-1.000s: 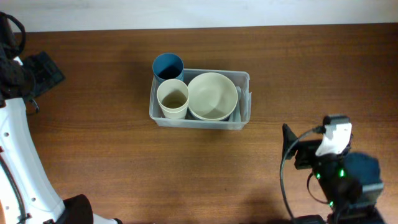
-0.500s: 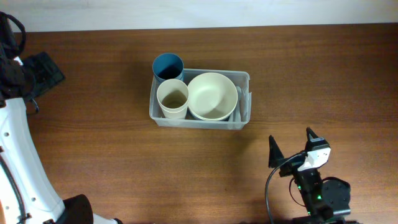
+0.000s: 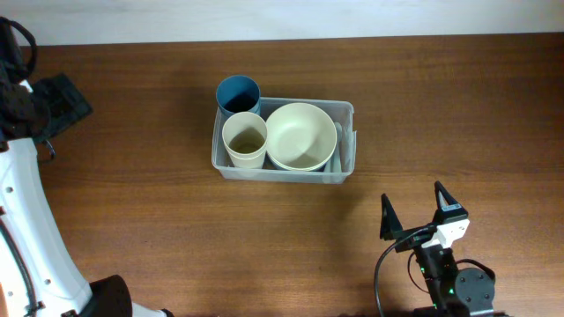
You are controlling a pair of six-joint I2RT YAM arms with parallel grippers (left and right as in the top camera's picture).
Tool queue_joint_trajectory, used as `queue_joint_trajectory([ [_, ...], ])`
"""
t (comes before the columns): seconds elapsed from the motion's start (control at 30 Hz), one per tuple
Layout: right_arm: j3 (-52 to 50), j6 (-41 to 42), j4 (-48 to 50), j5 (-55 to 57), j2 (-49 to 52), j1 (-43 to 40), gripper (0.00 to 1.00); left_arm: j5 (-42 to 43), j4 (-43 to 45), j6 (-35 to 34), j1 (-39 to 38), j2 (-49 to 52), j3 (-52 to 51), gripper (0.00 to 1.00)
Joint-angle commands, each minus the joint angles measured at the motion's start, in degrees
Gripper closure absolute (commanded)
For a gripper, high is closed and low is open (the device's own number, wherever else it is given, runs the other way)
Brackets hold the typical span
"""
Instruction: Pack container
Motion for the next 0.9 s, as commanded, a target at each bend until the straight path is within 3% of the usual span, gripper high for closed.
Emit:
queue_joint_trajectory([
  [0.0, -2.9, -0.8, 2.6, -0.4, -0.6, -1.7, 0.01, 0.2, -0.1, -0.6, 0.2, 0.2, -0.2, 0.00],
  [0.1, -5.2, -4.3, 6.2, -0.6, -0.6, -1.8, 0.01, 0.2, -0.1, -0.6, 0.2, 0.2, -0.2, 0.00],
  [0.23, -5.2, -6.4, 2.9, -0.4, -0.6, -1.8, 0.01, 0.2, -0.1, -0.6, 0.2, 0.2, -0.2, 0.01],
  [0.33, -5.2, -6.5, -1.7, -0.2, -0.6, -1.8, 0.01, 0.2, -0.1, -0.6, 0.2, 0.2, -0.2, 0.01],
  [0.87, -5.2, -6.4, -1.5, -0.2, -0.5, -1.8, 0.01, 0.2, 0.0, -0.6, 0.2, 0.2, -0.2, 0.00],
])
